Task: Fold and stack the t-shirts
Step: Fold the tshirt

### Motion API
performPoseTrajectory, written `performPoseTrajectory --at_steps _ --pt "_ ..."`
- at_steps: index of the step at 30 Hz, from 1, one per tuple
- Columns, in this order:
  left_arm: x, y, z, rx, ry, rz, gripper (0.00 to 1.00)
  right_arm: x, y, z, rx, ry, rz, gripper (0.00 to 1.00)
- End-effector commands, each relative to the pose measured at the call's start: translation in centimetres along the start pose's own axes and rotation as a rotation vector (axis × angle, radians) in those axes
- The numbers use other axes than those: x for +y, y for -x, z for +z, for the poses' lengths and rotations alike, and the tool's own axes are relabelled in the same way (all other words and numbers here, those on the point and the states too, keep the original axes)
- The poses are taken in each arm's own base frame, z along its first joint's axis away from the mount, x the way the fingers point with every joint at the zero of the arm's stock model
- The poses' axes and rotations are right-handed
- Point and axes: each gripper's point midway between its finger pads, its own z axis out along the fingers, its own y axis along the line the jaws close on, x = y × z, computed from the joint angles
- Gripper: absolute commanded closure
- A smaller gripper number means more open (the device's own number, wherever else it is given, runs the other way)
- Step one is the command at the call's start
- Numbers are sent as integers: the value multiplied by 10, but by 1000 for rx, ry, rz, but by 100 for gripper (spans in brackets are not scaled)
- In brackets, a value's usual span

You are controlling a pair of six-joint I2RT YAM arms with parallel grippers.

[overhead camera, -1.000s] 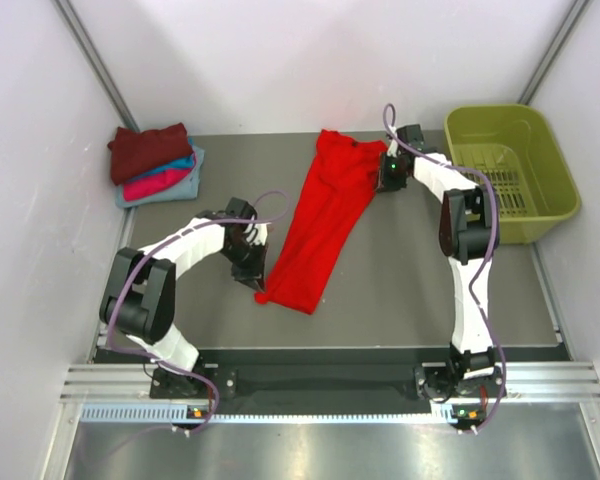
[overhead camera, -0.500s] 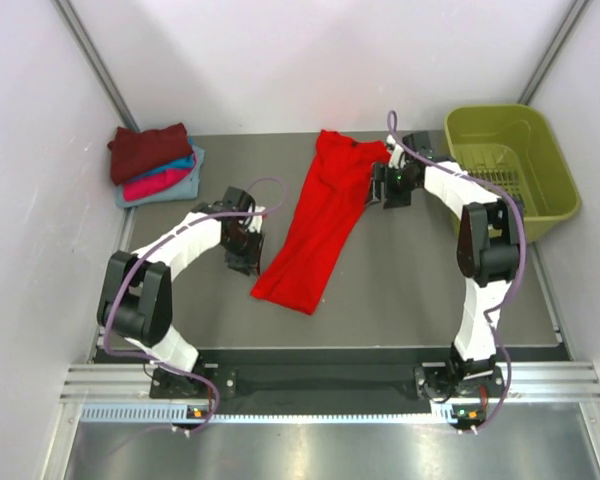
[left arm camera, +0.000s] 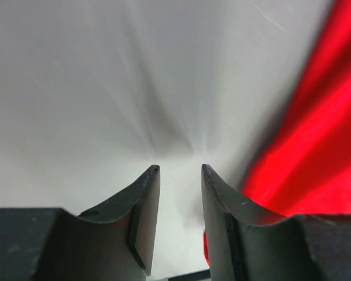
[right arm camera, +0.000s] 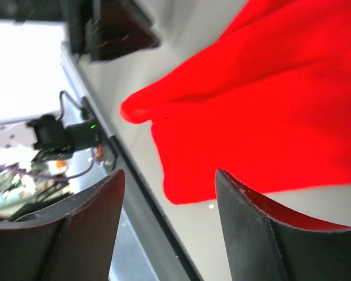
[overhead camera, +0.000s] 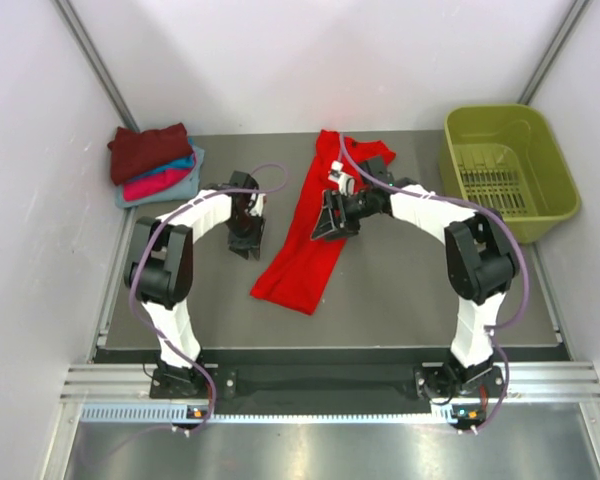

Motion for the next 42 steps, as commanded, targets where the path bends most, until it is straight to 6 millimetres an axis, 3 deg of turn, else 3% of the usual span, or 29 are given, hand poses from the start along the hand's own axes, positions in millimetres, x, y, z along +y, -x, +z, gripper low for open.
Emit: performPoseTrajectory --at_steps 1,9,13,19,32,39,42 --pt "3 20 0 -30 -16 -30 60 15 -5 16 34 111 -15 36" --pt "3 71 -2 -100 -20 -37 61 -13 -34 40 116 73 81 33" --pt "2 95 -11 -152 -27 -41 61 -28 -48 43 142 28 119 31" --pt "-5 112 -26 -208 -51 -43 61 -43 -69 36 172 -56 152 29" --pt "-12 115 -32 -222 -86 -53 61 -73 -84 2 135 -241 149 26" --pt "-13 114 -34 -226 -88 -55 61 -84 -87 14 162 -257 155 34" --pt "-12 111 -35 -223 -87 -56 61 -88 -83 22 171 -265 141 45"
